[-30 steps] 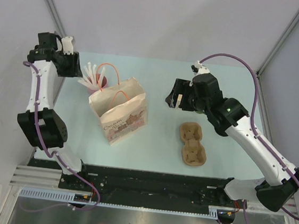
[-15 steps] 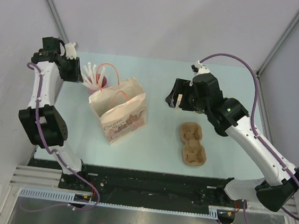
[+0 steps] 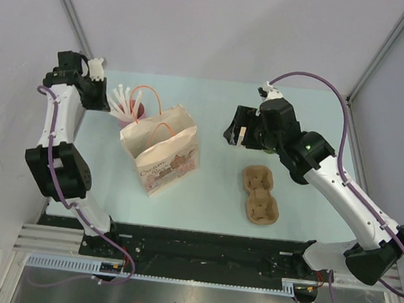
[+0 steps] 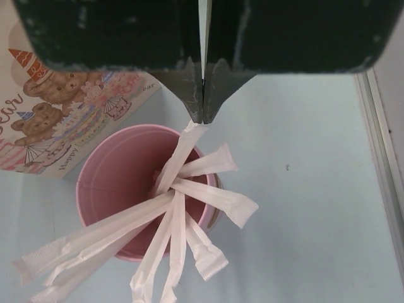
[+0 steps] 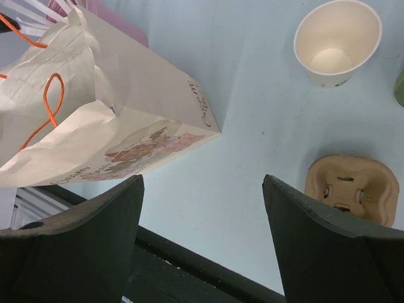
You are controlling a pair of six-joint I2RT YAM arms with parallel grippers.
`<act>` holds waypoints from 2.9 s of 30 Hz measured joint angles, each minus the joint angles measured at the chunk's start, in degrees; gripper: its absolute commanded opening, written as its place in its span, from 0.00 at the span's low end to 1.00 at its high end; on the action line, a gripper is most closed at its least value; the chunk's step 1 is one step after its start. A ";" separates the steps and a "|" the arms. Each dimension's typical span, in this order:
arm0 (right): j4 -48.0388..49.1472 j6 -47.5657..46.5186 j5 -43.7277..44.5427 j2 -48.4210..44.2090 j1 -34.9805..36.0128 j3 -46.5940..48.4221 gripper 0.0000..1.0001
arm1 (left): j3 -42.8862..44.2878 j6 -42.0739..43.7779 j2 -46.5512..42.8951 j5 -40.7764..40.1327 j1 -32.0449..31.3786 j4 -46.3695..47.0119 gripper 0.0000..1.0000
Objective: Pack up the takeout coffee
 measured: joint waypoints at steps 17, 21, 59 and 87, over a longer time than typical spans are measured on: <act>-0.28 -1.46 -0.70 3.37 -0.31 4.04 0.81 | -1.11 3.15 -22.58 3.17 -0.04 -1.27 0.00; -0.28 -1.66 -1.31 4.52 -0.31 4.98 0.81 | 4.96 5.27 -27.19 4.87 -0.04 -2.56 0.00; -1.55 -2.36 -2.54 8.26 0.90 9.44 0.81 | 6.75 6.21 -27.98 13.22 -18.97 -11.52 0.14; -1.40 -2.43 -3.67 8.26 0.83 8.26 0.81 | 4.17 1.60 -7.08 -1.31 -0.61 -9.75 0.60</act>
